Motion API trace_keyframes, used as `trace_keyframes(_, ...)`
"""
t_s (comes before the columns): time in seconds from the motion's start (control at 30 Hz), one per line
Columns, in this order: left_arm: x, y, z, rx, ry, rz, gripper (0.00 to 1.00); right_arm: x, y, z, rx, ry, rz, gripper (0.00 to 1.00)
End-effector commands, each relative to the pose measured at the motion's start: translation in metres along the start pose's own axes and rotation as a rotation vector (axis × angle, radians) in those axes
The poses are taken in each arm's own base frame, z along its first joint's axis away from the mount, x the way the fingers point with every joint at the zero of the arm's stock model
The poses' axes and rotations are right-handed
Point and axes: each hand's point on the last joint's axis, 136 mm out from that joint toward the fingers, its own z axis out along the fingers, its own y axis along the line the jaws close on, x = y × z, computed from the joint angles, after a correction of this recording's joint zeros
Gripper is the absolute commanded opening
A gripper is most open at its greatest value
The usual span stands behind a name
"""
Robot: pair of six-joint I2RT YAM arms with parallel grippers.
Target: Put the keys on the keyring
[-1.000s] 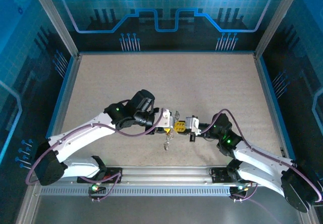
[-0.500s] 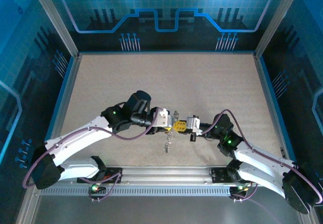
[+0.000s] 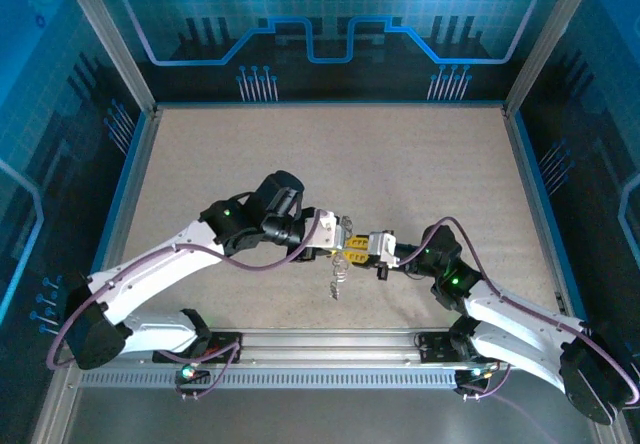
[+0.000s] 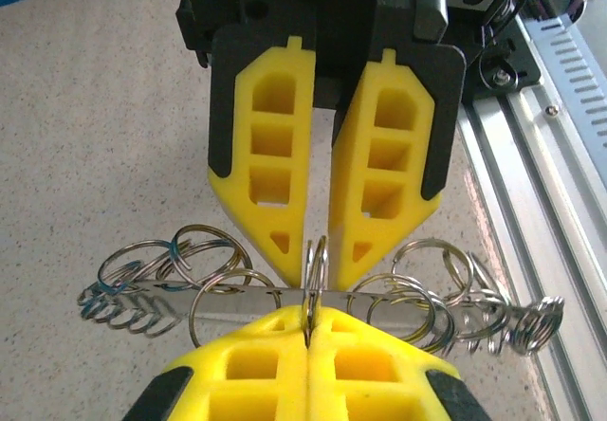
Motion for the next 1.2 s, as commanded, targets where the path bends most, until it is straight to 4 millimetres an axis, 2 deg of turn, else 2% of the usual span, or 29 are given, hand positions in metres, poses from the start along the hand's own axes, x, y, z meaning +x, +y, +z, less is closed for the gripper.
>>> trace_keyframes(0.0,0.010,-0.005,-0.001,0.047,0.124,0.020,0.00,-0.007,-0.009,0.005,0.013,0.011,-0.041,0.19)
trace_keyframes(0.23,0.013,-0.005,0.005,0.078,0.175,0.012,0.00,-0.011,-0.011,0.008,0.005,-0.001,-0.053,0.19)
trace_keyframes(0.33,0.012,-0.007,0.006,0.092,0.185,0.005,0.00,-0.011,-0.010,0.008,0.001,0.000,-0.056,0.12)
trace_keyframes(0.43,0.011,-0.006,0.006,0.101,0.206,-0.012,0.00,-0.013,-0.009,0.008,-0.009,-0.004,-0.057,0.11)
trace_keyframes(0.57,0.008,-0.006,0.006,0.106,0.201,-0.014,0.00,-0.012,-0.009,0.009,-0.011,-0.001,-0.047,0.01)
trace_keyframes(0.73,0.003,-0.004,0.007,0.059,0.121,-0.022,0.20,-0.025,-0.016,0.002,0.049,-0.059,-0.025,0.00)
trace_keyframes(0.83,0.000,-0.003,0.006,0.007,0.038,-0.010,0.24,-0.038,-0.016,-0.002,0.053,-0.098,-0.013,0.00)
trace_keyframes(0.97,-0.013,-0.002,0.002,-0.022,-0.060,-0.005,0.21,-0.048,-0.014,-0.007,0.053,-0.138,0.003,0.00)
trace_keyframes(1.1,-0.021,-0.001,0.000,-0.035,-0.104,0.007,0.11,-0.043,-0.012,-0.006,0.044,-0.127,0.010,0.00)
trace_keyframes(1.17,-0.022,0.000,0.000,-0.043,-0.111,0.013,0.10,-0.040,-0.011,-0.005,0.036,-0.118,0.013,0.00)
